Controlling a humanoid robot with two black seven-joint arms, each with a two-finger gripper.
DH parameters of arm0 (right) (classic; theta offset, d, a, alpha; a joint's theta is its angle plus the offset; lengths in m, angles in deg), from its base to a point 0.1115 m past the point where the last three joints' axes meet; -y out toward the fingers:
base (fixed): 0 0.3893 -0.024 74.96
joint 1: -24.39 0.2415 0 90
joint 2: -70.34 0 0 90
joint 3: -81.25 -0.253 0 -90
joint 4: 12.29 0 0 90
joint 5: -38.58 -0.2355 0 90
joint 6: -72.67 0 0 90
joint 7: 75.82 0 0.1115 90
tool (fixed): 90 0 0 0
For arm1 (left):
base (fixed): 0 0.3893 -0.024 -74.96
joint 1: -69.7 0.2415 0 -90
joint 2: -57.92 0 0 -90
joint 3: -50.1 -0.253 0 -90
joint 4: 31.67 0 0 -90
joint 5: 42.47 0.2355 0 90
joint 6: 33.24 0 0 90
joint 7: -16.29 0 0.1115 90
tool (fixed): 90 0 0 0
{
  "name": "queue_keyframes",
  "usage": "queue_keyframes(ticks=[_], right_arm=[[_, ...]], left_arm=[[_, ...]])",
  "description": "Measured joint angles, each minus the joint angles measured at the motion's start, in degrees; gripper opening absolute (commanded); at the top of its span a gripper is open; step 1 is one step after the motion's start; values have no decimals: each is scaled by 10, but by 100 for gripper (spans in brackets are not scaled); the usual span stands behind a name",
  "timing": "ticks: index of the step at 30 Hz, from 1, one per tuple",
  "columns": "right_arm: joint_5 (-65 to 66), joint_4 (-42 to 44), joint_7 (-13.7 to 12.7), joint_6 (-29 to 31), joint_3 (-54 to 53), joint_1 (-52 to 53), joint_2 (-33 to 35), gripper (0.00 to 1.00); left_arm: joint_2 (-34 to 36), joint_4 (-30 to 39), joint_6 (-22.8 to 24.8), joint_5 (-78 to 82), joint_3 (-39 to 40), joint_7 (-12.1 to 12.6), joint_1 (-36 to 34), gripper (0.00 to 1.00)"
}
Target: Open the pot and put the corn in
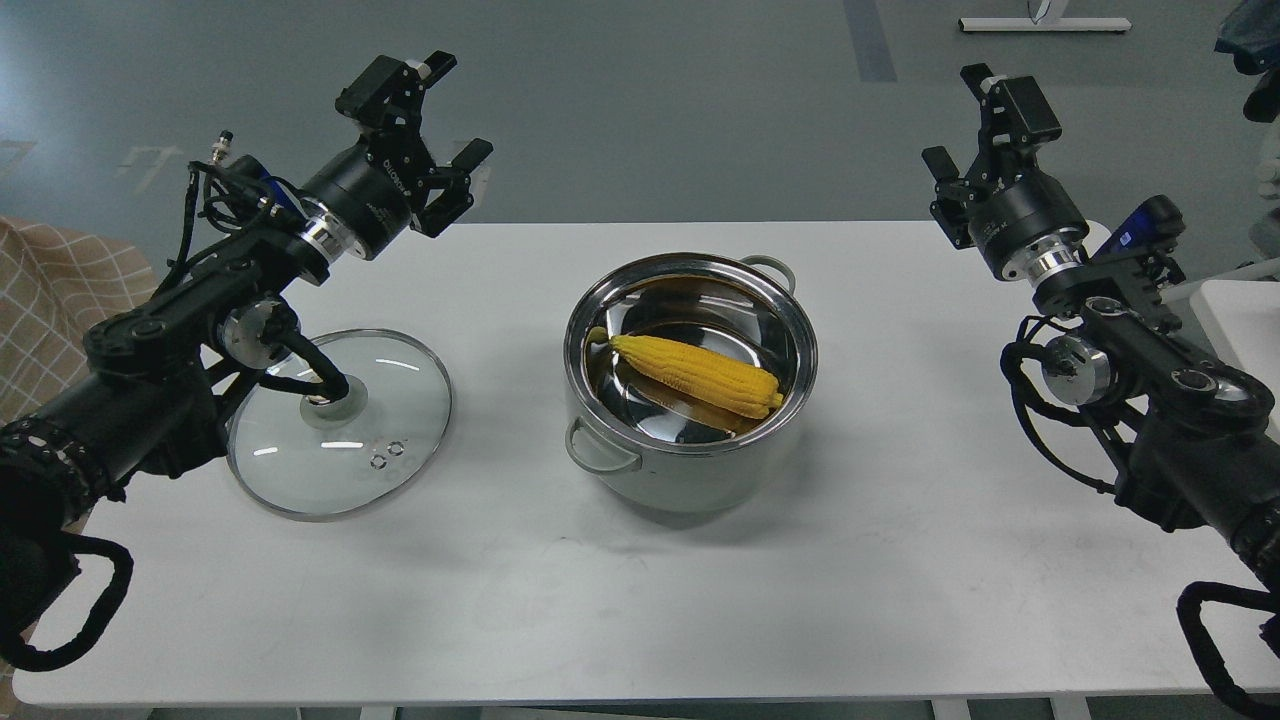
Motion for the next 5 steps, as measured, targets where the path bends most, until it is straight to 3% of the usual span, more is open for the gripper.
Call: queue_keyframes(ticks=[5], right_arm=[[-2,-1,0,-4,-5,-7,-11,100]], left_arm=[[-7,-3,0,-1,6,0,11,98]])
